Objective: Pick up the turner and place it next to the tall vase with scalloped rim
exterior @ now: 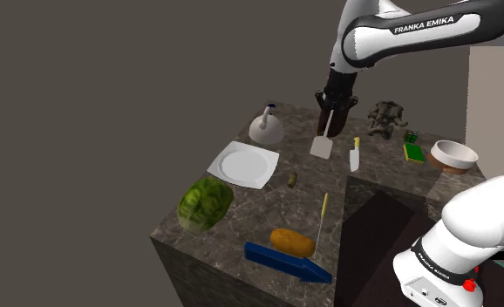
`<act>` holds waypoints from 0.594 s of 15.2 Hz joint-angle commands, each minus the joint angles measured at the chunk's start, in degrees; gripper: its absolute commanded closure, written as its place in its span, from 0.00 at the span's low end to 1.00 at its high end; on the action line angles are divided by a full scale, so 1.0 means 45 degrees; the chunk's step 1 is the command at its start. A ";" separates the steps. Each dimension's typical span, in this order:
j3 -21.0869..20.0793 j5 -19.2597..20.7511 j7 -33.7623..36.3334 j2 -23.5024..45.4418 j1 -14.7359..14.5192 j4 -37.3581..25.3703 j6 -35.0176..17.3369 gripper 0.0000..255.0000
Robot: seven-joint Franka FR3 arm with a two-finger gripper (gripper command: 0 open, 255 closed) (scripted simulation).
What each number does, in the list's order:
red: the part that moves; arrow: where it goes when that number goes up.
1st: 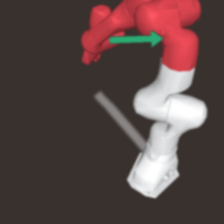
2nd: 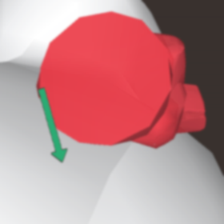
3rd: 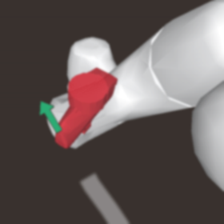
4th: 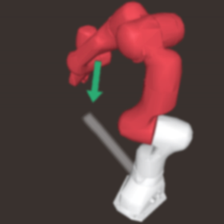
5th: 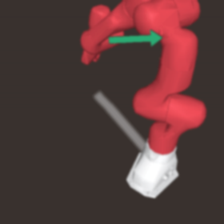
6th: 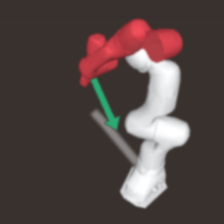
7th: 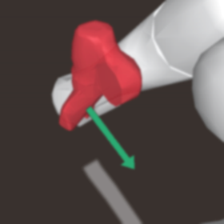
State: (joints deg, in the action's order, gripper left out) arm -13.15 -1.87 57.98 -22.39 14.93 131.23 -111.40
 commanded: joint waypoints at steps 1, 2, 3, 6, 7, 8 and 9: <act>0.0027 0.0006 -0.0025 -0.0033 0.0010 -0.0317 0.0355 1.00; 0.0037 0.0008 -0.0034 -0.0053 0.0013 -0.0471 0.0528 1.00; 0.0048 0.0009 -0.0042 -0.0070 0.0016 -0.0627 0.0702 1.00; 0.0077 0.0017 -0.0065 -0.0104 0.0026 -0.1112 0.1219 1.00; 0.0082 0.0018 -0.0069 -0.0111 0.0028 -0.1185 0.1299 1.00; 0.0192 0.0131 -0.0232 0.0265 0.0144 -0.1501 0.1242 1.00; 0.0299 0.0239 -0.0392 0.0642 0.0255 -0.1829 0.1196 1.00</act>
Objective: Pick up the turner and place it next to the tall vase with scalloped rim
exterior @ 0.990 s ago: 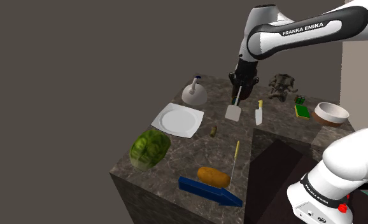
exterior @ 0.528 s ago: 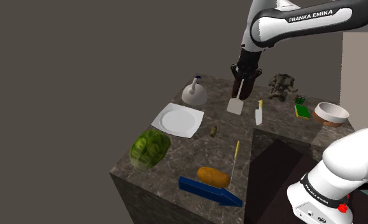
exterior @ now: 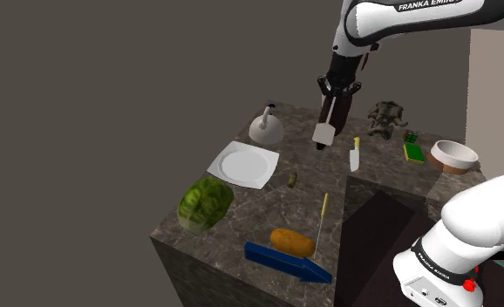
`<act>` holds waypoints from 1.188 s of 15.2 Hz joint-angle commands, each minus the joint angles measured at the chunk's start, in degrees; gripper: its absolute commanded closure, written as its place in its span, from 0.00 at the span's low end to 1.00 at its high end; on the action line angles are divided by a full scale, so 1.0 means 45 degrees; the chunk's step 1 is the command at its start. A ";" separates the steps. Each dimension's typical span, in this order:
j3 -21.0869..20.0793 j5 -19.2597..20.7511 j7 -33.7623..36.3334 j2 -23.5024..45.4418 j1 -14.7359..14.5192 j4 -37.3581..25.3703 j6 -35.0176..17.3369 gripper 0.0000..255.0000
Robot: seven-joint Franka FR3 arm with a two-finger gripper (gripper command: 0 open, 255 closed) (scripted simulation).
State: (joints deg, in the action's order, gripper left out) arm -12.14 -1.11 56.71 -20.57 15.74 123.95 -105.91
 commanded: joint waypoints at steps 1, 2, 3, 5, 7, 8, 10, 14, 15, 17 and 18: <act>0.0178 0.0173 -0.0266 0.0620 0.0181 -0.0553 -0.0060 1.00; 0.0278 0.0270 -0.0419 0.1006 0.0283 -0.0910 -0.0086 1.00; 0.0374 0.0361 -0.0570 0.1396 0.0382 -0.1284 -0.0101 1.00; 0.0556 0.0529 -0.0864 0.2190 0.0568 -0.2079 -0.0100 1.00; 0.0727 0.0676 -0.1149 0.3003 0.0738 -0.2940 -0.0053 1.00; 0.0809 0.0743 -0.1289 0.3418 0.0817 -0.3398 -0.0011 1.00; 0.0961 0.0862 -0.1563 0.4266 0.0968 -0.4372 0.0110 1.00; 0.1231 0.1049 -0.2096 0.6059 0.1237 -0.6589 0.0522 1.00; 0.1291 0.1087 -0.2227 0.6534 0.1298 -0.7212 0.0665 1.00; 0.1404 0.1154 -0.2485 0.7530 0.1412 -0.8562 0.1011 1.00; 0.1457 0.1183 -0.2613 0.8057 0.1465 -0.9301 0.1218 1.00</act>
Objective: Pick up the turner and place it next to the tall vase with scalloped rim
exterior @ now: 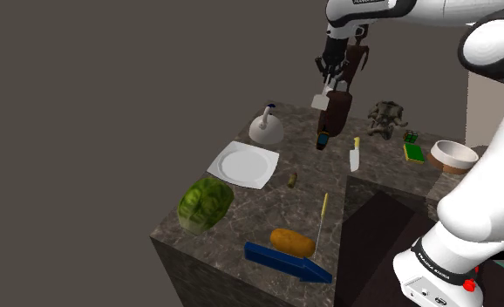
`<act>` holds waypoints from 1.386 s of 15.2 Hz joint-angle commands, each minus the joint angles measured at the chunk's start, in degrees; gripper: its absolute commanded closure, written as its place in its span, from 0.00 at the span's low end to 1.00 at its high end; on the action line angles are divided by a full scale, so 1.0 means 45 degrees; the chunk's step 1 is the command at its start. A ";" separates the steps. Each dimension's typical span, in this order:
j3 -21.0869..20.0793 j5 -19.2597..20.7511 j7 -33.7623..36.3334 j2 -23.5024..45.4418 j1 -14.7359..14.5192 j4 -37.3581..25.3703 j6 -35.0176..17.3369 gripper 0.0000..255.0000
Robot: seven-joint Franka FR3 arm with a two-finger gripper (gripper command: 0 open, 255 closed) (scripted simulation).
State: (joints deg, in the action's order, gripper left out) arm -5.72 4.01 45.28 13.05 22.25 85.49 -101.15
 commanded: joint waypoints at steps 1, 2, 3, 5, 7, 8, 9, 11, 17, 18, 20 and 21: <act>0.0081 0.0073 -0.0201 0.1137 0.0068 -0.1543 0.0395 1.00; 0.0128 0.0099 -0.0329 0.1718 0.0116 -0.2397 0.0661 1.00; 0.0173 0.0125 -0.0457 0.2340 0.0160 -0.3330 0.0967 1.00; 0.0275 0.0186 -0.0772 0.4079 0.0239 -0.6053 0.1938 1.00; 0.0270 0.0181 -0.0750 0.3934 0.0265 -0.5471 0.1502 1.00; 0.0268 0.0178 -0.0740 0.3871 0.0276 -0.5196 0.1291 1.00; 0.0268 0.0176 -0.0730 0.3816 0.0286 -0.4934 0.1084 1.00; 0.0267 0.0174 -0.0711 0.3725 0.0304 -0.4444 0.0686 1.00; 0.0269 0.0179 -0.0656 0.3583 0.0346 -0.3191 -0.0425 1.00; 0.0270 0.0181 -0.0647 0.3576 0.0351 -0.3008 -0.0600 1.00; 0.0272 0.0186 -0.0629 0.3573 0.0360 -0.2661 -0.0943 1.00; 0.0274 0.0190 -0.0620 0.3577 0.0364 -0.2496 -0.1112 1.00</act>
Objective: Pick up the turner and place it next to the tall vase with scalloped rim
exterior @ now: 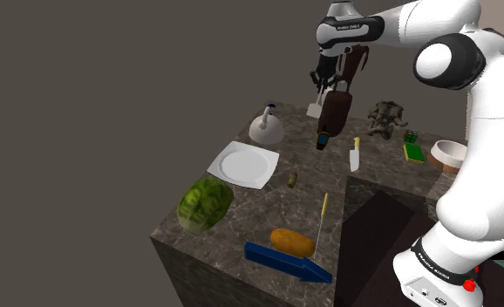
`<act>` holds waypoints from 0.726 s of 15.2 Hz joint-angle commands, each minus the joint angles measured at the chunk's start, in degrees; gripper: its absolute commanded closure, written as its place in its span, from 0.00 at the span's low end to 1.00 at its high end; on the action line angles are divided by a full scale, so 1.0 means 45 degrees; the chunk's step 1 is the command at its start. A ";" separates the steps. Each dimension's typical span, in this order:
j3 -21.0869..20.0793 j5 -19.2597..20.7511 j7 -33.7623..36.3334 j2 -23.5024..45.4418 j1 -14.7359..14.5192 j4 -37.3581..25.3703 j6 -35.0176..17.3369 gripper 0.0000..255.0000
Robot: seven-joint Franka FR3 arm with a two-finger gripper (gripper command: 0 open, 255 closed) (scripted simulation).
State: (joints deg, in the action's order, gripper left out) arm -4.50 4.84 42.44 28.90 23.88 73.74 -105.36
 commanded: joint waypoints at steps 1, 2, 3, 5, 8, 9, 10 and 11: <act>0.0005 0.0010 0.0020 0.0063 0.0006 0.0272 -0.0343 1.00; 0.0007 0.0014 0.0029 0.0075 0.0009 0.0425 -0.0508 1.00; 0.0009 0.0018 0.0038 0.0089 0.0013 0.0573 -0.0670 1.00; 0.0013 0.0028 0.0057 0.0129 0.0018 0.0855 -0.0990 1.00; 0.0020 0.0045 0.0085 0.0210 0.0024 0.1242 -0.1458 1.00; 0.0023 0.0051 0.0094 0.0243 0.0026 0.1362 -0.1610 1.00; 0.0026 0.0057 0.0104 0.0279 0.0027 0.1477 -0.1762 1.00; 0.0029 0.0064 0.0114 0.0318 0.0029 0.1589 -0.1911 1.00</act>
State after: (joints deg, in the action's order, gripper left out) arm -4.38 5.08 42.85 30.09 24.05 80.38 -113.18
